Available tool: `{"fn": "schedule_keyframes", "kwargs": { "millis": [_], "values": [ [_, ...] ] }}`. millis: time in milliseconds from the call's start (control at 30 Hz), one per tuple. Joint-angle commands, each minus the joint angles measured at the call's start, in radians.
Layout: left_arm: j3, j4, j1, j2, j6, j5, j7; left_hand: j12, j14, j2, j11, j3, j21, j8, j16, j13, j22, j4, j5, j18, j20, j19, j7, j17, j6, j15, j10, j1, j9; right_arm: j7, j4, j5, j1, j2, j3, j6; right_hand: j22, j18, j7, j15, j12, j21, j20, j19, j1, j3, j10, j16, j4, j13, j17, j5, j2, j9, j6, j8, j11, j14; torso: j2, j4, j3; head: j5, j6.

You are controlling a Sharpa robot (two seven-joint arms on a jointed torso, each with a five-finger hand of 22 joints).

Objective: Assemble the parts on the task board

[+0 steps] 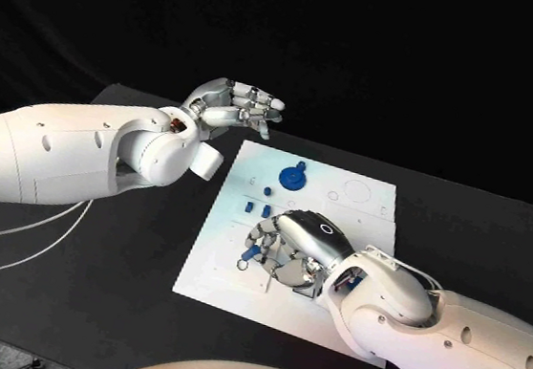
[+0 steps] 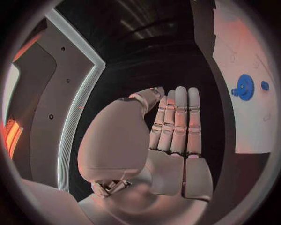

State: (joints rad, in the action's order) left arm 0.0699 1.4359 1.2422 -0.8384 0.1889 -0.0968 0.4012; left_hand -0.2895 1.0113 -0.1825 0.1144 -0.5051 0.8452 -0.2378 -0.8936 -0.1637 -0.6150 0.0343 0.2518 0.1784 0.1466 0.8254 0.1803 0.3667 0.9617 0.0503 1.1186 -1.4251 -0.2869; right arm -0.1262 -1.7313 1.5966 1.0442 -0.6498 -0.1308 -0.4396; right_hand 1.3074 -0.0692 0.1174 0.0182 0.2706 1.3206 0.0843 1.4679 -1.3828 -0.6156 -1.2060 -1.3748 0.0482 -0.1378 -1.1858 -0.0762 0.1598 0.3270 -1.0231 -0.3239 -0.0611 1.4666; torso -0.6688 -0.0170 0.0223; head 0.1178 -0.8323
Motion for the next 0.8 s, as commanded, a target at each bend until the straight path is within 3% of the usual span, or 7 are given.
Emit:
{"fn": "schedule_keyframes", "kwargs": {
  "millis": [33,267,800],
  "values": [
    [-0.001,0.002,0.001,0.003,-0.019,-0.003,0.002,-0.004,0.006,0.004,-0.001,0.001,0.007,0.001,0.003,-0.001,-0.001,-0.004,0.004,0.002,0.003,-0.007,0.005,-0.001,0.0,-0.002,-0.009,0.005,0.002,0.018,0.011,0.027,-0.007,0.011,-0.001,0.031,0.156,0.016,0.009,0.005,-0.005,-0.006,-0.004,0.007,0.013,-0.002,0.001,-0.001,-0.007,0.0,0.001,-0.004,0.0,0.049,0.0,-0.019,0.007,0.032,-0.001,-0.0004,-0.0003,0.004,-0.004],
    [-0.001,0.002,0.001,0.003,-0.019,-0.003,0.001,-0.004,0.006,0.004,-0.001,0.001,0.007,0.001,0.003,-0.001,-0.001,-0.004,0.004,0.002,0.003,-0.007,0.005,-0.001,0.0,-0.002,-0.009,0.005,0.002,0.012,0.031,0.041,-0.021,0.031,-0.003,0.05,0.156,0.016,0.009,0.005,-0.005,-0.006,-0.004,0.007,0.014,-0.002,0.001,-0.001,-0.007,-0.001,0.001,-0.005,0.0,0.049,0.0,-0.019,0.007,0.032,-0.001,0.001,-0.0007,0.006,-0.008],
    [-0.001,0.002,0.001,0.002,-0.02,-0.003,-0.001,-0.004,0.006,0.005,0.0,0.001,0.007,0.001,0.003,-0.001,-0.001,-0.003,0.004,0.002,0.003,-0.008,0.006,0.0,-0.001,-0.001,-0.01,0.007,0.002,-0.055,0.048,0.101,-0.027,0.042,-0.005,0.068,0.155,0.015,0.01,0.004,-0.008,-0.01,-0.004,0.005,0.019,-0.002,0.001,0.0,-0.006,-0.001,0.002,-0.006,-0.001,0.051,0.002,-0.018,0.006,0.032,-0.001,0.0007,-0.0009,0.006,-0.009]
  ]
}}
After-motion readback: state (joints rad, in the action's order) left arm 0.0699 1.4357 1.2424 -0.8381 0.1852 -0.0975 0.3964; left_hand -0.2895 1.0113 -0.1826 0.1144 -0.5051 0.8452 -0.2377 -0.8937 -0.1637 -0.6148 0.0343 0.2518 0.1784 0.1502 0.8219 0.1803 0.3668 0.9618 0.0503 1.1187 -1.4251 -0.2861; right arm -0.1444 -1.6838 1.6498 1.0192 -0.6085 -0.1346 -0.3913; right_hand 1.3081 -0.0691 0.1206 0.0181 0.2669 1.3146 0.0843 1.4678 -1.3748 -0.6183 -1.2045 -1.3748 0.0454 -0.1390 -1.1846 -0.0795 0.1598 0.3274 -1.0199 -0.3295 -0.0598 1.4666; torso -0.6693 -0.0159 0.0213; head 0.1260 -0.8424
